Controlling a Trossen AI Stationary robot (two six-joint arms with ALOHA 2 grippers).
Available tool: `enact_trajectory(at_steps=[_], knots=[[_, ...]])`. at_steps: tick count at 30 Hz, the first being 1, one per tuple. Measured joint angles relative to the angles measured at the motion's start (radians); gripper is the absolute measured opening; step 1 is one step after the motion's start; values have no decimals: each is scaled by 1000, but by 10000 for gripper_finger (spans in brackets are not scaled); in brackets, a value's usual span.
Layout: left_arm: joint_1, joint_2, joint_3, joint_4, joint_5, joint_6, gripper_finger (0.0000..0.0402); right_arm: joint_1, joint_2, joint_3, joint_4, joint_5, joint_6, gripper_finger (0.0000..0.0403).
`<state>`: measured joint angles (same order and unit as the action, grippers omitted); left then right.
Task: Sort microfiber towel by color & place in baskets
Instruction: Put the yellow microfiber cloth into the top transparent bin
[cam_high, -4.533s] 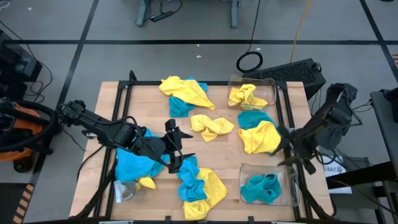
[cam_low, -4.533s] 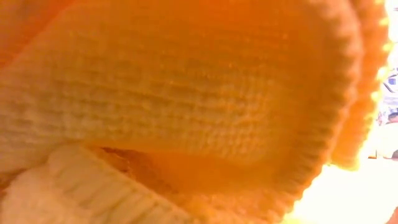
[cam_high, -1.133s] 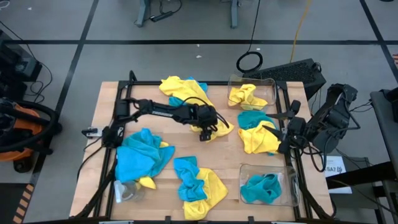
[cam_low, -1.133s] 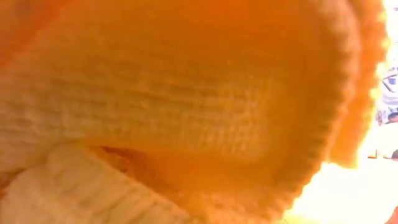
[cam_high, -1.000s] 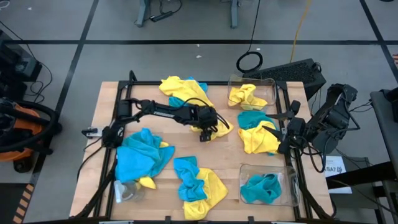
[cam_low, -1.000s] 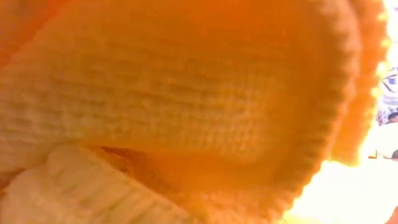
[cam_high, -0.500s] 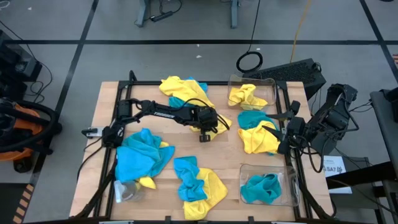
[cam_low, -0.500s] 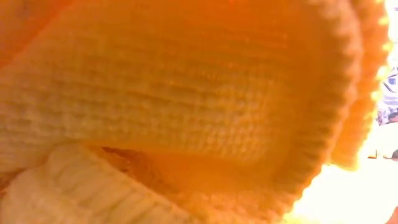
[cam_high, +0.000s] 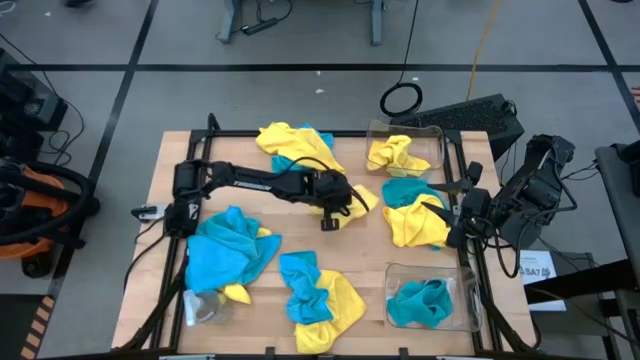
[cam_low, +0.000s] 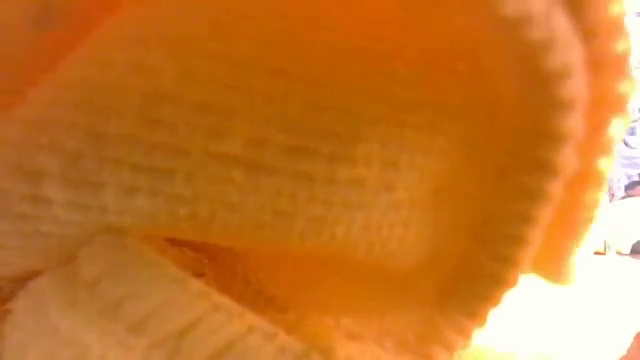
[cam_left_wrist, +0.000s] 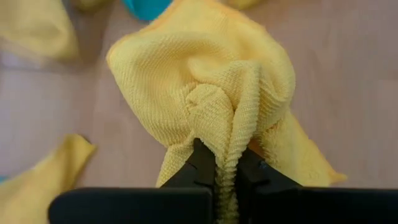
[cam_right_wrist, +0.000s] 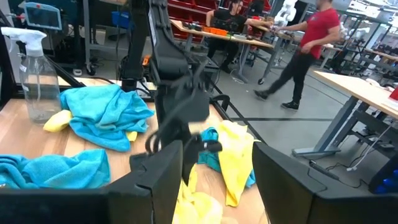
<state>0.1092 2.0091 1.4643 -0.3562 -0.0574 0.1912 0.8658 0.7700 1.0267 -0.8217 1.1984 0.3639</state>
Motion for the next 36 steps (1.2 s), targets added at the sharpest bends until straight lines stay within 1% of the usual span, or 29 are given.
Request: enact_trajectory(at_steps=[2, 6, 12, 14, 16, 19, 25, 27, 31, 35, 36], knots=[[-2, -36, 0, -4, 0, 0, 15, 0, 2, 0, -1, -3, -1, 187], [-13, -101, 1, 1, -3, 2, 15, 0, 9, 0, 0, -50, -7, 187], [-33, -191, 1, 16, -3, 7, 15, 0, 57, 0, 5, -52, -13, 187], [-40, -216, 1, 30, -3, 6, 15, -5, 84, 0, 28, -52, -47, 187], [-43, -240, 1, 46, -3, 5, 15, -14, 116, 0, 76, -53, -107, 187], [-47, -273, 1, 62, 3, -2, 15, -26, 159, 0, 174, -52, -238, 187], [-54, -316, 1, 85, 75, -41, 15, -77, 259, 1, 382, -54, -540, 188], [-58, -326, 1, 99, 98, -55, 15, -102, 290, 1, 442, -85, -625, 192], [-74, -341, 1, 97, 114, -60, 15, -167, 349, 1, 564, -146, -749, 223], [-89, -363, 1, 106, 119, -78, 15, -235, 392, 1, 651, -162, -809, 268], [-92, -369, 1, 108, 123, -79, 15, -252, 400, 1, 666, -182, -822, 278]])
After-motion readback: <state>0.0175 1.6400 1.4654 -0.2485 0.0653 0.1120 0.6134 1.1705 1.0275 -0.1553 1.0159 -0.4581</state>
